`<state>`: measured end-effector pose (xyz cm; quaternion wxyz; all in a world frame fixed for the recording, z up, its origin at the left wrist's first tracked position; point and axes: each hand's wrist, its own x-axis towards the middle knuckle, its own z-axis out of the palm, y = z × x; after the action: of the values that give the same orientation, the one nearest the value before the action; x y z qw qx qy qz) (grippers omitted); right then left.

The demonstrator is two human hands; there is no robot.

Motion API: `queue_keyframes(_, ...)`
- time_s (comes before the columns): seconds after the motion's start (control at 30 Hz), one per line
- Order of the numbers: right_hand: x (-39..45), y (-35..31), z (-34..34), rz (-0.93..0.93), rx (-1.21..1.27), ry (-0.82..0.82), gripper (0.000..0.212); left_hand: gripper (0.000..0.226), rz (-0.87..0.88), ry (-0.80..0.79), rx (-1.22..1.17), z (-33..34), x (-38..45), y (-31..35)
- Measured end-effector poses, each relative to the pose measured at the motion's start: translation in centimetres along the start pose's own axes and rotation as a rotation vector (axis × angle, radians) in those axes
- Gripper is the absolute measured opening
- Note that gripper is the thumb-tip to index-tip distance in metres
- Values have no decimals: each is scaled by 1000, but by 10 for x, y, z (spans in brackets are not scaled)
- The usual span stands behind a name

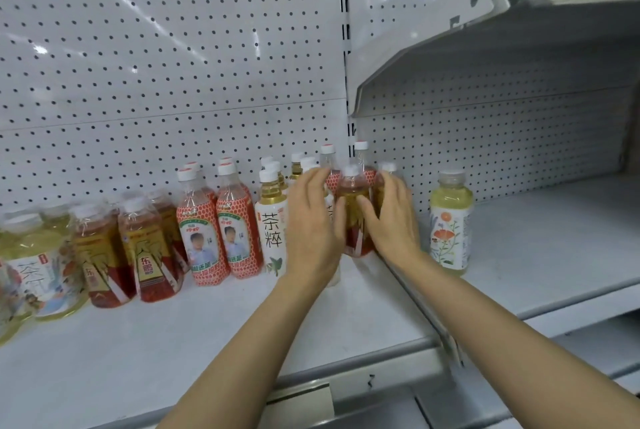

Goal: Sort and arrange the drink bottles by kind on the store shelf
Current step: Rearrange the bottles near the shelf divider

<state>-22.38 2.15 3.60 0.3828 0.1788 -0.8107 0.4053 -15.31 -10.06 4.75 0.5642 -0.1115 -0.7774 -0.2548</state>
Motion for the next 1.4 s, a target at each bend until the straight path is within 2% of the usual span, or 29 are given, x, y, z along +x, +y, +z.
queue_keyframes(0.13, 2, 22, -4, 109, -18, -26, 59, 48, -115, -257, -35, 50, 38, 34)
queue_keyframes(0.3, 5, 45, 5, 182, -9, -103, 67, 64, -499, -481, 89, 104, 78, 27)
queue_keyframes(0.37, 10, 50, 8, 230, -13, -110, 62, 69, -597, -482, 103, 118, 82, 23)
queue_keyframes(0.47, 14, 58, 13, 267, -23, -109, 60, 76, -696, -393, 57, 130, 77, 17)
queue_keyframes(0.6, 16, 64, 23, 300, -7, -129, 67, 75, -739, -298, 45, 138, 64, 8)
queue_keyframes(0.7, 21, 67, 32, 399, 81, -131, 73, 69, -766, -279, 26, 137, 65, 3)
queue_keyframes(0.8, 24, 68, 37, 460, 87, -123, 68, 70, -784, -301, 31, 135, 67, -1)
queue_keyframes(0.9, 24, 66, 36, 466, 58, -87, 58, 72, -785, -307, 36, 136, 69, -3)
queue_keyframes(1.03, 11, 58, 30, 447, 63, -85, 56, 70, -809, -307, 13, 136, 71, -2)
queue_keyframes(1.17, -8, 42, 15, 450, 153, -87, 59, 71, -834, -312, -12, 133, 72, -5)
queue_keyframes(1.3, -32, 32, -7, 446, 263, -39, 61, 73, -861, -387, -23, 131, 69, -7)
queue_keyframes(1.4, -51, 27, -26, 442, 372, -39, 58, 65, -876, -420, -53, 132, 57, -4)
